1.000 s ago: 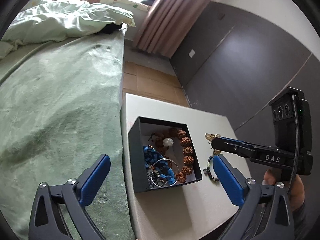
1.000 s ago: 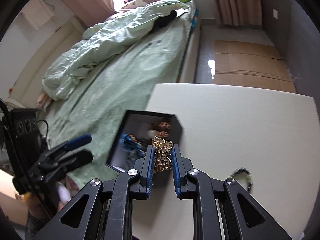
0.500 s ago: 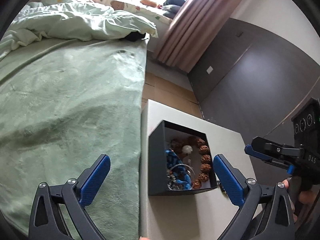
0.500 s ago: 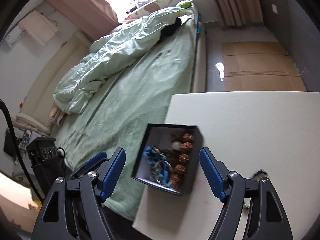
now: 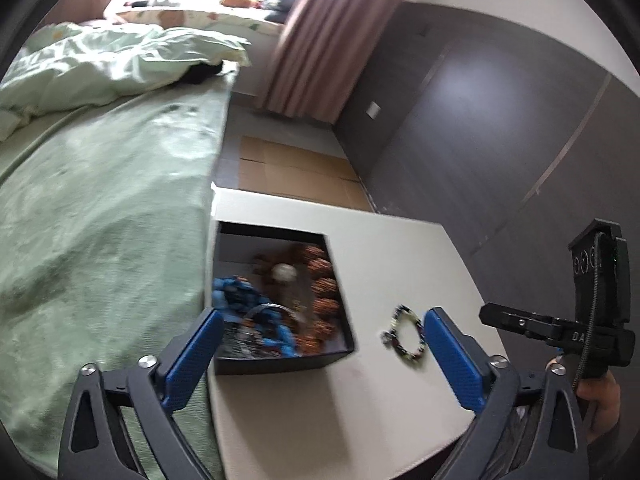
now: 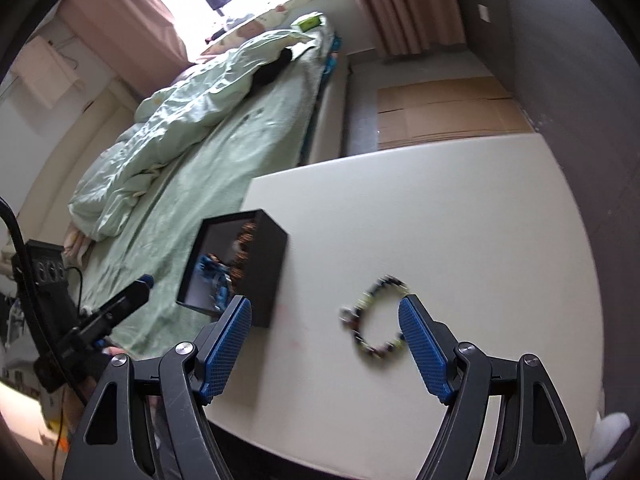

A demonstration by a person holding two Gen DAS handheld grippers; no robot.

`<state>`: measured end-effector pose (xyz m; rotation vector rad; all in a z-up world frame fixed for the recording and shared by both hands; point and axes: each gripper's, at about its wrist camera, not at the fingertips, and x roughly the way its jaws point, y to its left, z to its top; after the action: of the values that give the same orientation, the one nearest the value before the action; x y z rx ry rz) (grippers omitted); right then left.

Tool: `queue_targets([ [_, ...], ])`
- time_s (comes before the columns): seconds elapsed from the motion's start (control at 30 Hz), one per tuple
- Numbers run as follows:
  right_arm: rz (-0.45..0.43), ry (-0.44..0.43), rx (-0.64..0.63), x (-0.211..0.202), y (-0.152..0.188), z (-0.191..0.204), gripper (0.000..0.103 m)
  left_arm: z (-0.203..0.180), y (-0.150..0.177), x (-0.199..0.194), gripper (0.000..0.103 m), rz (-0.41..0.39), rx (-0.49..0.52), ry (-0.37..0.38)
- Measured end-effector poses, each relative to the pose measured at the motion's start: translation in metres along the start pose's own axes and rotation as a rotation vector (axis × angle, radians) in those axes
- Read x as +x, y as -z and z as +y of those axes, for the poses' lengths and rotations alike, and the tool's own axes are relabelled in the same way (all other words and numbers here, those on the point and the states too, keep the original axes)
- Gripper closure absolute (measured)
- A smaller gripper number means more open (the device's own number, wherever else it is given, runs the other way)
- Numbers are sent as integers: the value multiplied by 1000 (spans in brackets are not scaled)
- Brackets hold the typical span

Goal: Organize jewelry

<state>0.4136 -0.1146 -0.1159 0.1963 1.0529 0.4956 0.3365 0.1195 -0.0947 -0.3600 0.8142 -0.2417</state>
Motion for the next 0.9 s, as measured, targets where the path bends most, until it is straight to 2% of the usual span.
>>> queue_targets([
  [0.2,-19,33,52,-11,17,-29,26,-35,5,15,23,57,81,25],
  [0.43,-14,77,70,-6,31,-51,27,-57,11,32,40,112,133,9],
  [0.67,25,155,-6,22,31,-49,28,-62,7,36,45,129,141,-30],
  [0.73,33,167,-21,30,29,-49,34,-62,4,37,47,133,143,-41],
  [0.9,59,217,-76,53,21,-40,40,-59,-3,42,47,145,145,-71],
])
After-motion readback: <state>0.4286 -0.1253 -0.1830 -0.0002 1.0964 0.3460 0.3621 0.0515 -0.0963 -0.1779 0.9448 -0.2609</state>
